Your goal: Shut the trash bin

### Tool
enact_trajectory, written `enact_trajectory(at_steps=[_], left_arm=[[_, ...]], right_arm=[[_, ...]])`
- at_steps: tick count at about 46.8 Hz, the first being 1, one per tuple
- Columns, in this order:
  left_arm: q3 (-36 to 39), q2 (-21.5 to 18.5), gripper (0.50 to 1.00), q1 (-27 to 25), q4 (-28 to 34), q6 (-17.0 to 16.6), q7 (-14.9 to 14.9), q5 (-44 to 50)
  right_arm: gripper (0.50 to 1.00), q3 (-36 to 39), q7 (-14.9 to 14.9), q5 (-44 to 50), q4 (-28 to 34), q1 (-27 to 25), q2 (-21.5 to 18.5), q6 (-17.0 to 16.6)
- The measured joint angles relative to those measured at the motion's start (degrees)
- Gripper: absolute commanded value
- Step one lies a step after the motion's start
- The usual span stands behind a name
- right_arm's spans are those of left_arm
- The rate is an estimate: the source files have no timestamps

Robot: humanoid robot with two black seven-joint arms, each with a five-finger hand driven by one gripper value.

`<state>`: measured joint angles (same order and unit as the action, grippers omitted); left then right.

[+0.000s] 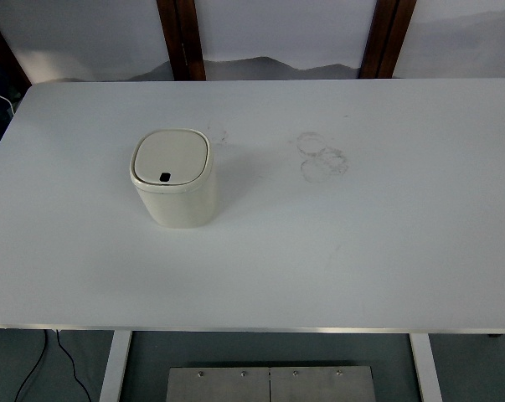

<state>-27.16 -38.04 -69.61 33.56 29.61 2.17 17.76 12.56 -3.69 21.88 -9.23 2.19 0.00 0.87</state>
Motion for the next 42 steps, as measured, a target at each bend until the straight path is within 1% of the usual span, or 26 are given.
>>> enact_trajectory(at_steps=[12,19,24,30,42], left_arm=[[-7.85,-0.17,1.000,9.52,-0.25,0.00,-0.09,0.32],[-11.50,-0.21,1.000,13.46,-0.43,0.08,-0.12,0.32],[-12.79,-0.05,1.000,15.33,-0.43,0.10,-0.41,0.33],[-13.02,0.32,1.000,17.10,-0.43,0.08,-2.23,0.34],[-13.02,0.57,1.000,19.22,-0.43,-0.06,-2.52,0.34]], right_arm=[[0.995,-0.01,0.00,0.00,0.00,-0.08,0.00,0.00],[0.995,-0.03,0.00,0.00,-0.02,-0.07,0.00,0.00],[0.995,-0.03,0.00,0.00,-0.01,-0.08,0.00,0.00],[0.995,-0.01,0.00,0.00,-0.01,-0.08,0.00,0.00],[0.995,0.01,0.00,0.00,0.00,-0.09,0.00,0.00]])
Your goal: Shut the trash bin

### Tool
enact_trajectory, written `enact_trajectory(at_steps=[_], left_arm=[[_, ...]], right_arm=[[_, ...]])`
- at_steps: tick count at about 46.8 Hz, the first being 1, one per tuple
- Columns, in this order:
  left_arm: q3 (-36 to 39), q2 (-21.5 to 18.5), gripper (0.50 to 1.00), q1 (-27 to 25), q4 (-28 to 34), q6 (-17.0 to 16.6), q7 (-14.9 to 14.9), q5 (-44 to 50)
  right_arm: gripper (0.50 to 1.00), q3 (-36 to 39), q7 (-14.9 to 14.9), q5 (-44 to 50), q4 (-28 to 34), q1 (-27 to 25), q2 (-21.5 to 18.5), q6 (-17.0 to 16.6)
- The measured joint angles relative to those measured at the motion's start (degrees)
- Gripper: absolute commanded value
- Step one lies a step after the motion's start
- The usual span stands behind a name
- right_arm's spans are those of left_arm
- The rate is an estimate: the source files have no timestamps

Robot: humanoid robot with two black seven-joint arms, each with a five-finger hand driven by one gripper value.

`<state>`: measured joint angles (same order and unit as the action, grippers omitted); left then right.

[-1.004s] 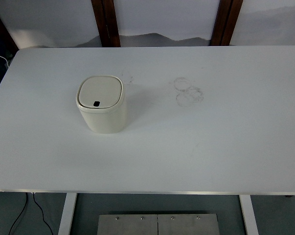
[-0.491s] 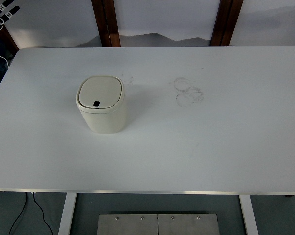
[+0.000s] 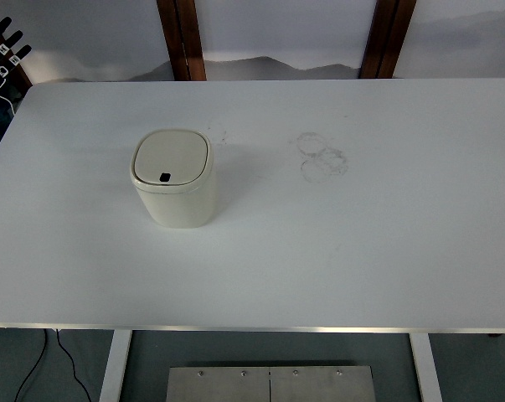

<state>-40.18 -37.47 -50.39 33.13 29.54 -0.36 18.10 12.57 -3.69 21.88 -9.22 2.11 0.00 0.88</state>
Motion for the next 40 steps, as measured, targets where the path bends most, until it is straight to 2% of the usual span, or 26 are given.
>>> enact_trajectory(at_steps=[40], left_arm=[[0.01,1.08,1.000,2.49,0.01,-0.89,0.00,0.00]], right_arm=[[0.995,0.00,0.00,0.00,-0.01,0.00,0.00,0.00]])
